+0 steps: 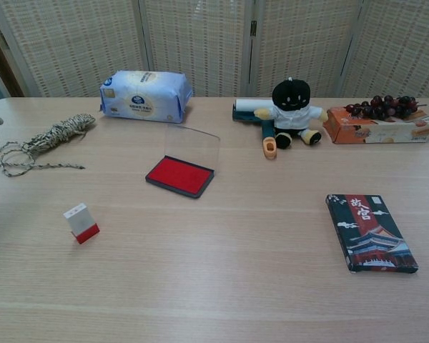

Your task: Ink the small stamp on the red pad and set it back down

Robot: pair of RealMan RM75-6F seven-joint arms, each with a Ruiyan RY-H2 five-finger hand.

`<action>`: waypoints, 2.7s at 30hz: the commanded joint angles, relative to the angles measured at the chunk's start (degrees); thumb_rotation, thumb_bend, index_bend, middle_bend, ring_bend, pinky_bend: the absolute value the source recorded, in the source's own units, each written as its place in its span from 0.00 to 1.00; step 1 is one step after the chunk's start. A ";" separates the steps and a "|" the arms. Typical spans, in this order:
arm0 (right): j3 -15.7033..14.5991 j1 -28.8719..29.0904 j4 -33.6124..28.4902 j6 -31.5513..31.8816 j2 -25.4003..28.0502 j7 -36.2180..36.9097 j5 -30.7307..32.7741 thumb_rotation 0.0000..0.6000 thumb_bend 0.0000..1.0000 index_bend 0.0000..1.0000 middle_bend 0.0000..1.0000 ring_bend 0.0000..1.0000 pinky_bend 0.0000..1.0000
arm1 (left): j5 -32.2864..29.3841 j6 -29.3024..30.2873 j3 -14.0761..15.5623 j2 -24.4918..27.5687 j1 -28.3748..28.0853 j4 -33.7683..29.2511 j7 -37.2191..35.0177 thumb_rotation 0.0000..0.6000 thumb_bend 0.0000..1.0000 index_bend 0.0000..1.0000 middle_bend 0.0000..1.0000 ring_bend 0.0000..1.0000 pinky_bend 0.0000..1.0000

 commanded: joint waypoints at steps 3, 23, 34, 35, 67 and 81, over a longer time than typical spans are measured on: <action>1.10 1.37 0.51 -1.85 -0.84 -1.17 2.68 1.00 0.37 0.02 0.00 0.00 0.00 | 5.96 2.26 3.59 -3.44 -5.07 8.82 -5.87 1.00 0.38 0.20 0.03 0.01 0.18; 3.41 7.83 5.14 -9.62 -2.70 0.47 6.84 1.00 0.38 0.02 0.00 0.00 0.00 | 5.07 -2.07 8.87 -8.92 -11.62 18.28 -15.29 1.00 0.38 0.12 0.00 0.00 0.18; 2.32 8.70 11.01 -12.17 -2.11 10.39 3.57 1.00 0.38 0.02 0.00 0.00 0.00 | 0.67 -9.75 8.65 -9.80 -13.40 11.68 -7.50 1.00 0.38 0.12 0.00 0.00 0.18; 2.20 8.76 11.31 -12.31 -2.04 10.99 3.30 1.00 0.38 0.02 0.00 0.00 0.00 | 0.24 -9.96 8.49 -9.83 -13.23 10.86 -6.15 1.00 0.38 0.12 0.00 0.00 0.18; -3.21 9.45 18.30 -10.17 1.11 30.28 -8.98 1.00 0.39 0.02 0.00 0.00 0.00 | -28.05 -26.54 -0.92 -7.99 -12.58 -19.67 39.05 1.00 0.38 0.09 0.00 0.00 0.18; -5.34 8.63 19.79 -7.76 1.51 34.56 -11.53 1.00 0.39 0.02 0.00 0.00 0.00 | -43.44 -25.50 -1.70 -9.28 -14.47 -27.08 56.91 1.00 0.38 0.11 0.00 0.00 0.18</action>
